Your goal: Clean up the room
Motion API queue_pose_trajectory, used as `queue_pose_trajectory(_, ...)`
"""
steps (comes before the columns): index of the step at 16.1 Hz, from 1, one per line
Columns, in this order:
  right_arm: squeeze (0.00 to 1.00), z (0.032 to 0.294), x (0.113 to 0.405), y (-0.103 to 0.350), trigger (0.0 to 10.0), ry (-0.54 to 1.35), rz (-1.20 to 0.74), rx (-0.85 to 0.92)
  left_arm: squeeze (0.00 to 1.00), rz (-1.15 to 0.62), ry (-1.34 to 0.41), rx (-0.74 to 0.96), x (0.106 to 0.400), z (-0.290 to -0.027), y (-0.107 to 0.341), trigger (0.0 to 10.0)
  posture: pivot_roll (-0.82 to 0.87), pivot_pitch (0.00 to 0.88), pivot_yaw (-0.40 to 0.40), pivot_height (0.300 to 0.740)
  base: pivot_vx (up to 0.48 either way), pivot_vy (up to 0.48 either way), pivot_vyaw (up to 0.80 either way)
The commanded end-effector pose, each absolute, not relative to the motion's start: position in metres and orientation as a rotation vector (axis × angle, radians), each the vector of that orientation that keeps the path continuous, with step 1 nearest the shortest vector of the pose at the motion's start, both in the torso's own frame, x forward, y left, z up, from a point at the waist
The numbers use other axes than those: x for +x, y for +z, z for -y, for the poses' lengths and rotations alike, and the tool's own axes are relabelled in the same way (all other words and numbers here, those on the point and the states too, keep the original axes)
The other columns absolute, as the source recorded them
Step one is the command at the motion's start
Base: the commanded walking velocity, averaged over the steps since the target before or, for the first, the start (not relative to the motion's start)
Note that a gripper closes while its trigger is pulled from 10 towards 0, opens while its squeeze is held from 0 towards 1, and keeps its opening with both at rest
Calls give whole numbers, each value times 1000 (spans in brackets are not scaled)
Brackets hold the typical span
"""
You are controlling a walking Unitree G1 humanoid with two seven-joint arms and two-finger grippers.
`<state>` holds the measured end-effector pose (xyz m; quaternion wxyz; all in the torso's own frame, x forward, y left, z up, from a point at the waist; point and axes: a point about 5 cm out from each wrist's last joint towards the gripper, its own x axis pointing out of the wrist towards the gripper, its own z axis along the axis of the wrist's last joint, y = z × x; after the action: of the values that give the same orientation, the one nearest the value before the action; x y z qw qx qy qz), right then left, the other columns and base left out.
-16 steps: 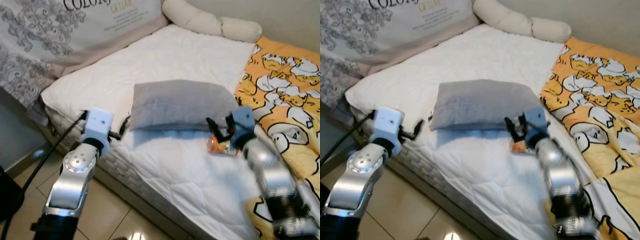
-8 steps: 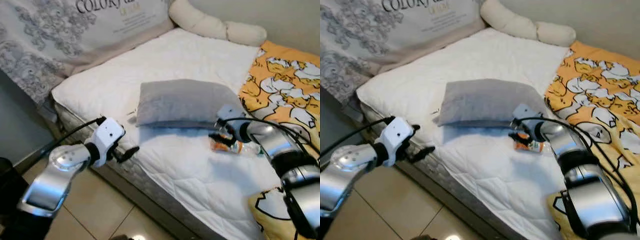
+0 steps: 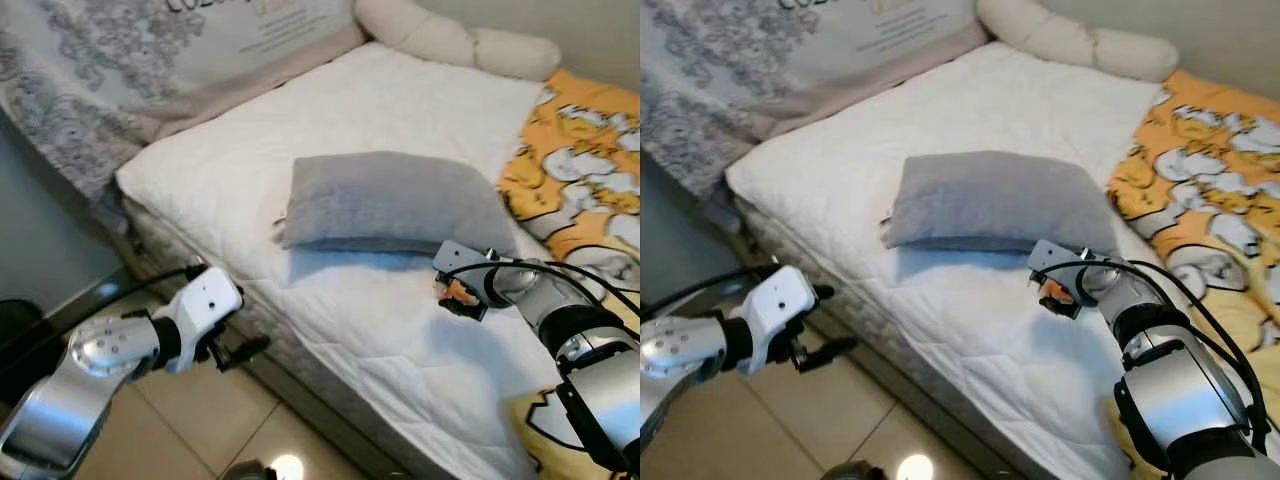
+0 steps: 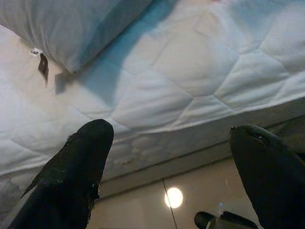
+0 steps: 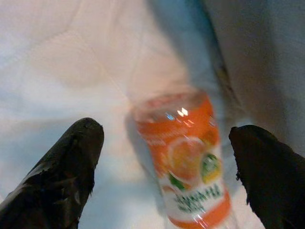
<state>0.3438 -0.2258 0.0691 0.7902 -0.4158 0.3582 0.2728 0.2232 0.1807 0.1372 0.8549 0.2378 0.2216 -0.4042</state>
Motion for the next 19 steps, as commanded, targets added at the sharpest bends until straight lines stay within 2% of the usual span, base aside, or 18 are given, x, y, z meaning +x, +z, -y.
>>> queue_pose_trajectory(1, 0, 227, 346, 72, 10000, 566, -762, -917, 0, -465, -848, 511, 219, -184, 145, 10000, 89, 67, 17, 740, 0, 0, 0)
queue_pose_trajectory(4, 0, 232, 343, 65, 10000, 493, -773, -904, 0, -484, -846, 525, 206, -190, 152, 10000, 145, 94, 21, 740, 0, 0, 0)
queue_pose_trajectory(7, 0, 242, 345, 69, 10000, 317, -728, -876, 0, -515, -813, 550, 191, -202, 162, 10000, 198, 121, 39, 740, 0, 0, 0)
queue_pose_trajectory(11, 0, 250, 337, 60, 10000, 300, -788, -867, 0, -556, -817, 564, 179, -209, 168, 10000, 226, 128, 49, 740, 0, 0, 0)
queue_pose_trajectory(13, 0, 257, 333, 58, 10000, 262, -822, -804, 0, -575, -819, 572, 175, -213, 170, 10000, 232, 132, 55, 740, 0, 0, 0)
queue_pose_trajectory(14, 0, 261, 330, 56, 5843, 254, -844, -790, 0, -582, -825, 572, 174, -213, 170, 10000, 234, 132, 54, 740, 0, 0, 0)
queue_pose_trajectory(15, 0, 265, 326, 53, 4980, 251, -870, -777, 0, -589, -833, 570, 172, -213, 169, 10000, 234, 132, 53, 740, 0, 0, 0)
queue_pose_trajectory(16, 0, 269, 321, 50, 0, 258, -901, -759, 0, -597, -850, 558, 169, -212, 169, 10000, 231, 131, 51, 740, 0, 0, 0)
queue_pose_trajectory(19, 0, 274, 318, 50, 0, 289, -932, -771, 0, -609, -881, 548, 166, -210, 167, 10000, 222, 124, 47, 740, 0, 0, 0)
